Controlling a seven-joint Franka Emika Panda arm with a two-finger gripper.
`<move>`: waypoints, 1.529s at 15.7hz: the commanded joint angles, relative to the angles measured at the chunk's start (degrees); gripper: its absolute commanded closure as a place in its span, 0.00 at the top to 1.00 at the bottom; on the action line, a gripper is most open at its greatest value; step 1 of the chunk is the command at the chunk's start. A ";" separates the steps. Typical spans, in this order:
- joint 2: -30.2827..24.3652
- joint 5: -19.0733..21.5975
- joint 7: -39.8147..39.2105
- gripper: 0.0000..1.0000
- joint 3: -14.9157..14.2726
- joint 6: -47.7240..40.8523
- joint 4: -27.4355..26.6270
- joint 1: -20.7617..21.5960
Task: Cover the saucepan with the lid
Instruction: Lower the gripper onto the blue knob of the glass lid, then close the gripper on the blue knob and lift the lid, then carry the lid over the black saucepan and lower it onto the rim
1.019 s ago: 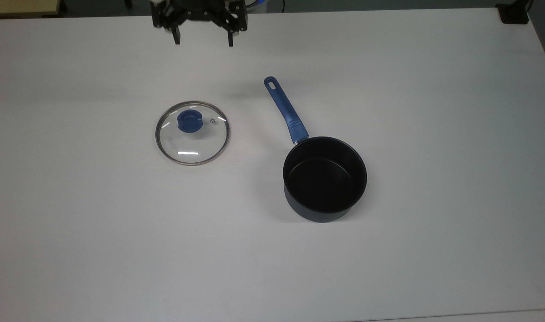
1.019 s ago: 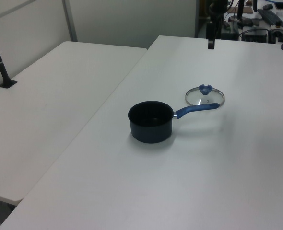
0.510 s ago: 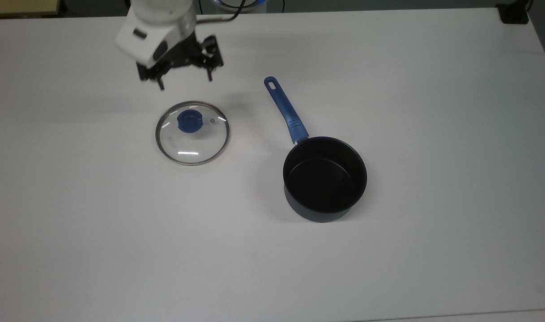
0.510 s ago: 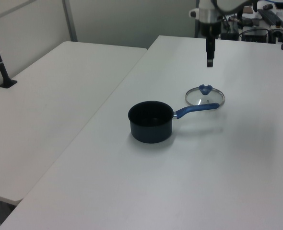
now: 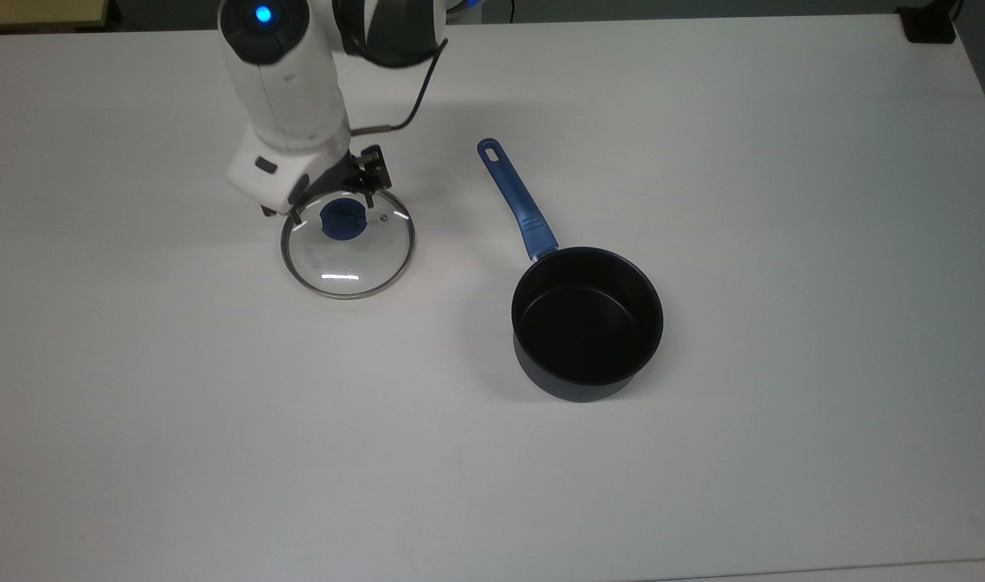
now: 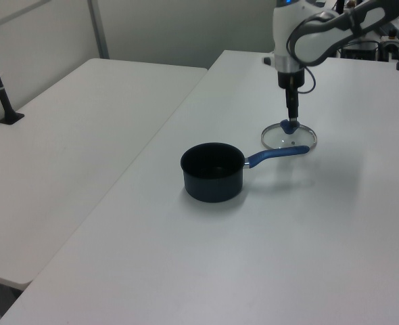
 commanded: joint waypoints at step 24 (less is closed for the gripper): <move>-0.70 0.58 13.00 0.54 0.37 -10.17 13.48 2.37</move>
